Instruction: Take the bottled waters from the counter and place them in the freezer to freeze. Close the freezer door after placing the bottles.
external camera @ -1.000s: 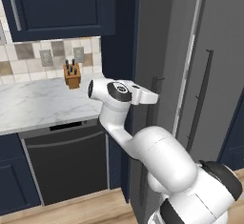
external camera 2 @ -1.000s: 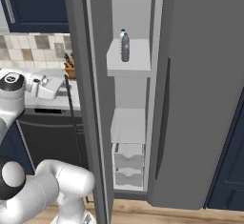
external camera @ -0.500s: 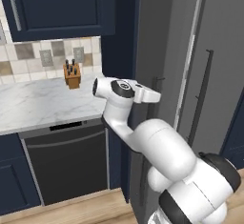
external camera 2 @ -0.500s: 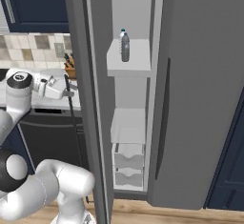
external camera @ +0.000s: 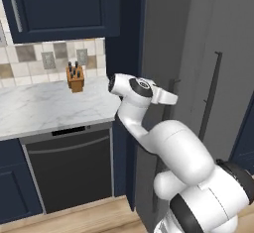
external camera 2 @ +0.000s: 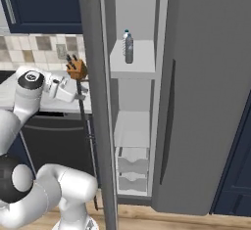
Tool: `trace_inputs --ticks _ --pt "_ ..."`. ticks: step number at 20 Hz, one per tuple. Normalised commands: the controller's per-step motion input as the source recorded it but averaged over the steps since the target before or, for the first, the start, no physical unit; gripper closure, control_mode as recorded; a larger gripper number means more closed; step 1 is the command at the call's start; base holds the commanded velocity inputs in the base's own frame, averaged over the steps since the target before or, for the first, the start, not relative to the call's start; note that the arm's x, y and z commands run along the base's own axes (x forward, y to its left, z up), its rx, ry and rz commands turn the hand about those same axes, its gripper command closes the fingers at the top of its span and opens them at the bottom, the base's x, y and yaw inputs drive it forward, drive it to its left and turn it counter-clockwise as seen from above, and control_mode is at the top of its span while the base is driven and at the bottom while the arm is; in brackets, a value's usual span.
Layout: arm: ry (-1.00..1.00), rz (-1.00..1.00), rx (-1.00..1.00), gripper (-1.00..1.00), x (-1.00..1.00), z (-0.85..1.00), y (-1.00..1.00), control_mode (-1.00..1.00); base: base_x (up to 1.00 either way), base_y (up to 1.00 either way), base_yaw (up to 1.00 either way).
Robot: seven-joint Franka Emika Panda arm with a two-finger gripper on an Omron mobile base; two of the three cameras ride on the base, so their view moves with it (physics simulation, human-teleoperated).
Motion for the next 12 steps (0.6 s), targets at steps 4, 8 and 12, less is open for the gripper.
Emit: trace_inputs --ticks 4,8,12 --pt "0.16 0.05 0.28 -1.00 0.21 0.00 -0.63 -1.00 0.00 0.00 0.00" --pt "0.15 0.09 0.28 -1.00 0.31 0.00 -0.75 -1.00 0.00 0.00 0.00" --pt "0.00 0.22 0.14 -1.00 0.31 0.00 -0.67 -1.00 0.00 0.00 0.00"
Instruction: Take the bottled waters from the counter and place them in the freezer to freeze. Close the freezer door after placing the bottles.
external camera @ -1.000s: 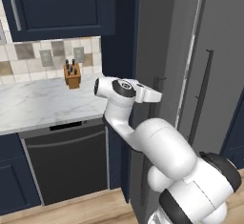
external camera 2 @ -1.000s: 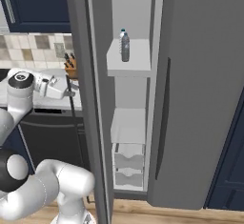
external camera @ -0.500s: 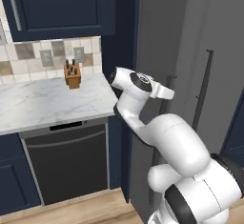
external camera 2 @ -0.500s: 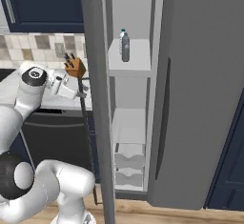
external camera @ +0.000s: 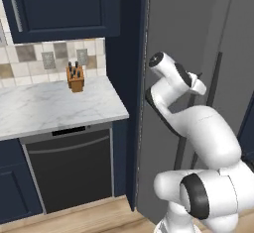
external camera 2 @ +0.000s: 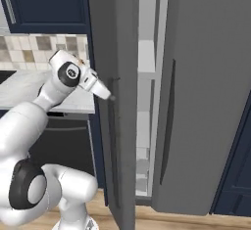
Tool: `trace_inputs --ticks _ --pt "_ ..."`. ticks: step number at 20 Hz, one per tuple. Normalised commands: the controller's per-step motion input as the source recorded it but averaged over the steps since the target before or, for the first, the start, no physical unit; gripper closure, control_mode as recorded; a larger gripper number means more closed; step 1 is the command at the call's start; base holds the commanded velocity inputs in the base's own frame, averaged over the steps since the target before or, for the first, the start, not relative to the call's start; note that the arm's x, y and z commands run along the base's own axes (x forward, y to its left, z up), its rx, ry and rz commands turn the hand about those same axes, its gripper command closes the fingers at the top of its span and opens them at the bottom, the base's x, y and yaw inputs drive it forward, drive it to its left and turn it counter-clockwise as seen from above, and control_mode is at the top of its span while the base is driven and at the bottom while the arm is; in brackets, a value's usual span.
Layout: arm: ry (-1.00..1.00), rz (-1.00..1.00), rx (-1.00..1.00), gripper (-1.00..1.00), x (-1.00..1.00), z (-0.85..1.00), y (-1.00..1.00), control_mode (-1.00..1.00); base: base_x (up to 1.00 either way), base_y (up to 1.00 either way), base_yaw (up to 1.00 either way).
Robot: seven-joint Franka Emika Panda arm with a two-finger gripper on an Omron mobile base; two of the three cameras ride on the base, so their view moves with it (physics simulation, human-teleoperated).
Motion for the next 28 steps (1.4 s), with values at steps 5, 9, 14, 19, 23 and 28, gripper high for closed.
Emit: trace_inputs --ticks 5,9,14,19,23,28 --pt "0.00 0.26 0.12 -1.00 0.28 0.00 -0.60 -1.00 0.00 0.00 0.00" --pt "0.03 0.23 0.13 -1.00 0.34 0.00 -0.61 -1.00 0.00 0.00 0.00" --pt "0.13 0.24 0.21 -1.00 0.51 0.00 -0.52 -1.00 0.00 0.00 0.00" --pt "0.02 0.23 0.17 -1.00 0.39 0.00 -0.40 -1.00 0.00 0.00 0.00" --pt "-0.05 0.18 0.01 -1.00 0.18 0.00 -0.14 -1.00 0.00 0.00 0.00" --pt "-0.10 0.15 0.00 -1.00 0.12 -0.03 -0.07 -1.00 0.00 0.00 0.00"
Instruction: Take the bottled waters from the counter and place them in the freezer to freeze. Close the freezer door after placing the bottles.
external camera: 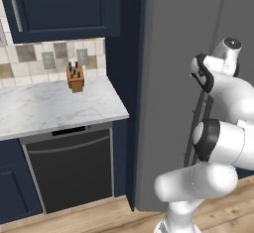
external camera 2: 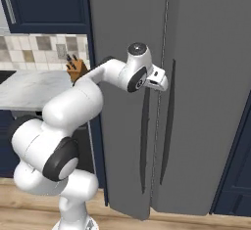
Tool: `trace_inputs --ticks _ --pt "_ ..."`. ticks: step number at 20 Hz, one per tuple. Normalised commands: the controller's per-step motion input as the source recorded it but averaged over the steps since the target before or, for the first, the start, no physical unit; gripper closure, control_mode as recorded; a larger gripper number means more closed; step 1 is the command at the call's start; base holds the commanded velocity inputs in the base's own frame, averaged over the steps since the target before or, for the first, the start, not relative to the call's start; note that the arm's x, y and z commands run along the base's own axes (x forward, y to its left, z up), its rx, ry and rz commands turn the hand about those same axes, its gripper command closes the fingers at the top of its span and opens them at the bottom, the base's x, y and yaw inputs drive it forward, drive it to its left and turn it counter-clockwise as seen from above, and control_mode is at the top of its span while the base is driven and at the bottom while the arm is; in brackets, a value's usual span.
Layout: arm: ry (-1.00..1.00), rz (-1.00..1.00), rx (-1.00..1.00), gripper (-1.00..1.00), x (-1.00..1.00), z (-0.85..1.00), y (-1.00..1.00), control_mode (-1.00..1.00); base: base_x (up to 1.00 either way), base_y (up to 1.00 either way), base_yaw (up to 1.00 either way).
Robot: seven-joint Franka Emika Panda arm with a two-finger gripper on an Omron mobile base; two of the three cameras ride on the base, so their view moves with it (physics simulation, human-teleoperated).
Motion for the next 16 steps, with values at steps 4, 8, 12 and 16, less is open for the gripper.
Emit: trace_inputs --ticks 4,8,12,16 --pt "-0.04 0.10 0.00 -1.00 0.28 -0.08 -0.01 -1.00 0.00 0.00 0.00" --pt "0.00 0.05 0.00 -1.00 0.52 -0.08 0.00 -1.00 0.00 0.00 0.00" --pt "0.00 0.02 0.00 -1.00 0.51 -0.02 0.00 -1.00 0.00 0.00 0.00" --pt "0.00 0.00 0.00 -1.00 0.43 -0.03 0.00 -1.00 0.00 0.00 0.00"
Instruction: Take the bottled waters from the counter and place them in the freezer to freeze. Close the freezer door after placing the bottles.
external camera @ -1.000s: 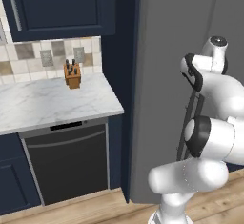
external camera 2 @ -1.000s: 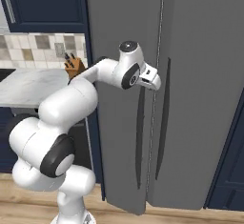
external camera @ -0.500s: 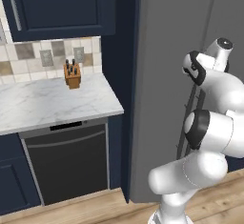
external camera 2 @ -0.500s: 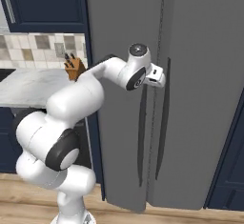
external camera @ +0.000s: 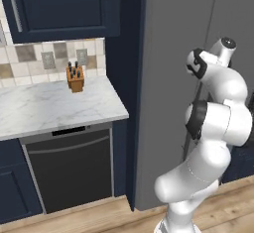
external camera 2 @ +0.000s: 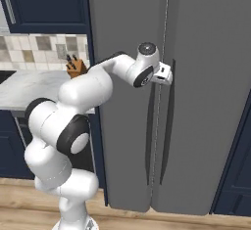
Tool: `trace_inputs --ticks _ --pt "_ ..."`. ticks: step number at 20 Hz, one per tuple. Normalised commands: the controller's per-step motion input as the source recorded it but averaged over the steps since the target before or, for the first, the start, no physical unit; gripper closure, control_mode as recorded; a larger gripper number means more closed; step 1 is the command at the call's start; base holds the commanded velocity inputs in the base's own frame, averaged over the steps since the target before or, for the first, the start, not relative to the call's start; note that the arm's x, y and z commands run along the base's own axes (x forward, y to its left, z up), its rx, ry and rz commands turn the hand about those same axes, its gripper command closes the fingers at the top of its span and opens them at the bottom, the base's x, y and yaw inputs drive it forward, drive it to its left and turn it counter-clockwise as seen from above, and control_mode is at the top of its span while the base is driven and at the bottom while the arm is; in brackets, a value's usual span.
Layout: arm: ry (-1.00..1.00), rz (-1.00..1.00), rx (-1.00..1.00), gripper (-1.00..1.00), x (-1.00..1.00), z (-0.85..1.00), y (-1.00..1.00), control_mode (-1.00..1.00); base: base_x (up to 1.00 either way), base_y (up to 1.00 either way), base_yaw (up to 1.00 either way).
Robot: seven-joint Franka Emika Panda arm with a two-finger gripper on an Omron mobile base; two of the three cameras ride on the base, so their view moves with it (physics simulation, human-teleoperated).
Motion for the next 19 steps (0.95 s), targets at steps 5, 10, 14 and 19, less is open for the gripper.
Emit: trace_inputs --ticks 5,10,14,19 --pt "0.00 0.00 0.00 -1.00 0.36 -0.07 0.00 -1.00 0.00 0.00 0.00" --pt "0.00 0.00 0.00 -1.00 0.25 -0.13 0.00 -1.00 0.00 0.00 0.00" --pt "0.00 0.00 0.00 -1.00 0.19 -0.19 0.00 -1.00 0.00 0.00 0.00" --pt "0.00 0.00 0.00 -1.00 0.16 -0.18 0.00 -1.00 0.00 0.00 0.00"
